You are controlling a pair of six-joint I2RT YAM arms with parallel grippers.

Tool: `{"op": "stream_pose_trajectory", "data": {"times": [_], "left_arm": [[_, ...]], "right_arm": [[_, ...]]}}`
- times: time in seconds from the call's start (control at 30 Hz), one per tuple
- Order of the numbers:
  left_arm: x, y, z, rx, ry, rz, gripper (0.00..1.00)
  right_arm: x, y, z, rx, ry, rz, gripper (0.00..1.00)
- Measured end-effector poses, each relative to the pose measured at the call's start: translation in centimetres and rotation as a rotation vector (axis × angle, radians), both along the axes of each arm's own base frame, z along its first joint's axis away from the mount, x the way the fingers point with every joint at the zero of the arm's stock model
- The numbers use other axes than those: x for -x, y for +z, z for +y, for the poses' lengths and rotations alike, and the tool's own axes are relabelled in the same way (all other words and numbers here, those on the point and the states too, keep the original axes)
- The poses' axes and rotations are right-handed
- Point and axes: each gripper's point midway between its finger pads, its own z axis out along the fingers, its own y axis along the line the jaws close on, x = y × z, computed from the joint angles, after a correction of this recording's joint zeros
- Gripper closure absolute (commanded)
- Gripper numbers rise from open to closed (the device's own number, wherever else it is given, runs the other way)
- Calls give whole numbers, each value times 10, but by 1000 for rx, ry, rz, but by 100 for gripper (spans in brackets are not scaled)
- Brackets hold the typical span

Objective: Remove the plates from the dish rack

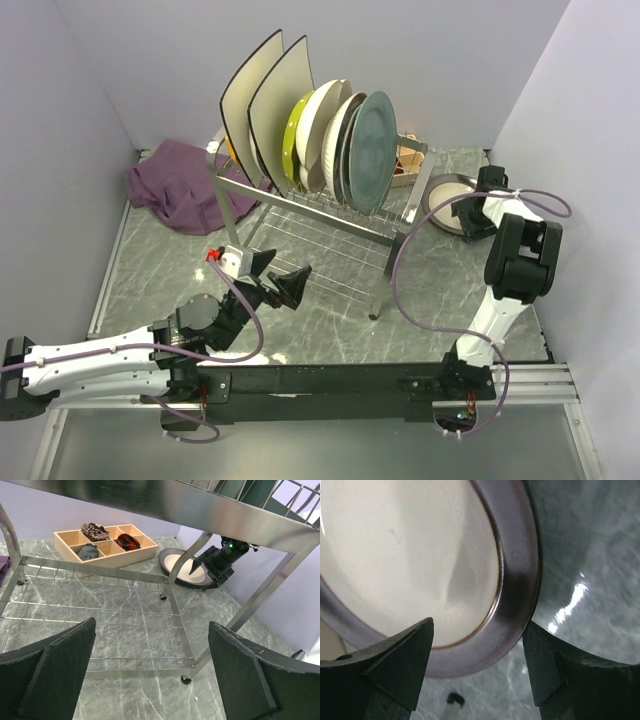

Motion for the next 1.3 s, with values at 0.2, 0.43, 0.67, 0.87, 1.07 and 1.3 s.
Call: {"op": "stream_pose_trajectory", "data": {"times": [0.2,0.43,0.67,0.87,1.07,1.3], "left_arm": [[-1,-4,-2,-14,1,4,0],[-2,-9,-4,-34,7,7,1],[-2,-7,-3,-28,9,5,0],[-2,-1,2,-7,17,1,0],[-3,1,6,1,29,-3,1],[-6,-5,7,-24,53,-3,1]], "right_arm": [[-18,-3,-16,36,-16,-6,24],[-30,20,-37,119,-21,-13,23],[-23,51,-35,164,13,-27,23],[-18,155,5,283,135,-195,24],[17,313,75,425,300,-543,25],[117,419,133,489,511,-862,29]]}}
